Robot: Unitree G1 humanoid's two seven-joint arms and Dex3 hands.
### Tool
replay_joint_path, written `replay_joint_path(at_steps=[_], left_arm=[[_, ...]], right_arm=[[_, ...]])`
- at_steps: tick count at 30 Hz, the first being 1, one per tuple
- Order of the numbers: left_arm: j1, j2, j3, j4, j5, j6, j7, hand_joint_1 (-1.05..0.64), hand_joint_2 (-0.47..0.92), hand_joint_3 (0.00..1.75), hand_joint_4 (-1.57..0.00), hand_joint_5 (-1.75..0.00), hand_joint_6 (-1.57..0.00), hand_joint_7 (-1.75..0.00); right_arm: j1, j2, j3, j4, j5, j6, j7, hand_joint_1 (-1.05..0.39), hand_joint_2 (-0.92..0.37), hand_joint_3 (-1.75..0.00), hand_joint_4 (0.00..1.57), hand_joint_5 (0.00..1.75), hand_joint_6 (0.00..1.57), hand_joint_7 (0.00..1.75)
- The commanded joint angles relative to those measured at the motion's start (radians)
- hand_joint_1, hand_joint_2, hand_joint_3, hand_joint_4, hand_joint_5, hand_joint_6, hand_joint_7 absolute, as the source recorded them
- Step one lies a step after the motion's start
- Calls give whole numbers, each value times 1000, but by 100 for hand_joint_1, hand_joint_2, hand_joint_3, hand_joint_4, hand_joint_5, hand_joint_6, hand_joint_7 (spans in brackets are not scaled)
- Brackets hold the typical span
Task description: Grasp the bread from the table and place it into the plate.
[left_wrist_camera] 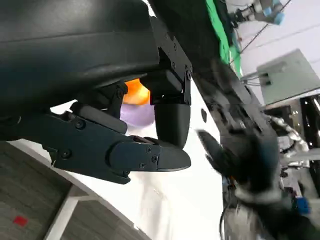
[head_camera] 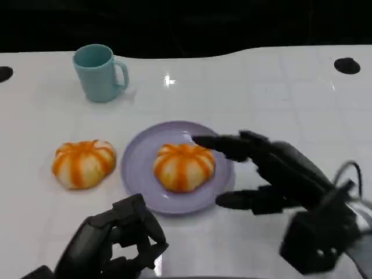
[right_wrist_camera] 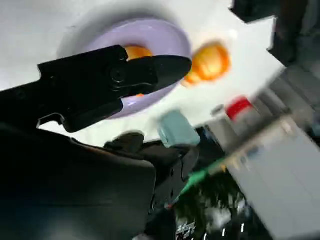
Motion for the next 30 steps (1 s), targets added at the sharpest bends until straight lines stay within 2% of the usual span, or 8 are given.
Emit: replay_joint_path(at_steps=[1,2,4,7,8,15,24,30], left_arm=[[1,8,0,-8,2,3,7,-51,92,34,-68,-175,-58,-159],[0,9,0,-8,3,1,7,-51,92,33,-68,-175,-58,-159],[0,10,2,-8,5,-1,9,-53,92,33,-68,-175,-59,-158],[-1,10,4,-8,5,-1,9,-55,92,34,-68,-175,-59,-158],[-1,10,4,-7,2,-2,8,-55,92,34,-68,-175,-59,-158],[-6,8,4,-6,3,2,9,-53,92,34,-69,-175,-59,-157],[-13,11,6,4,-1,3,5,-55,92,34,-68,-175,-59,-157],[-13,13,10,11,-8,-4,0,-52,92,33,-69,-175,-59,-158]], right_arm=[[62,-12,-63,-8,72,-86,-30,-26,-86,-24,57,126,53,97],[74,-9,-73,-8,85,-106,-35,-21,-76,-44,61,129,57,102],[95,-6,-88,-15,107,-121,-36,-7,-51,-97,69,141,65,114],[129,-4,-105,-44,125,-117,-36,2,-39,-132,77,163,73,130],[144,-5,-111,-61,126,-114,-36,2,-37,-139,79,168,75,135],[229,-15,-149,-148,106,-99,-47,0,-26,-156,86,175,74,150],[331,-25,-188,-234,95,-70,-41,2,-22,-158,85,175,67,159],[374,-14,-194,-256,64,-50,-62,1,-23,-158,85,175,66,161]])
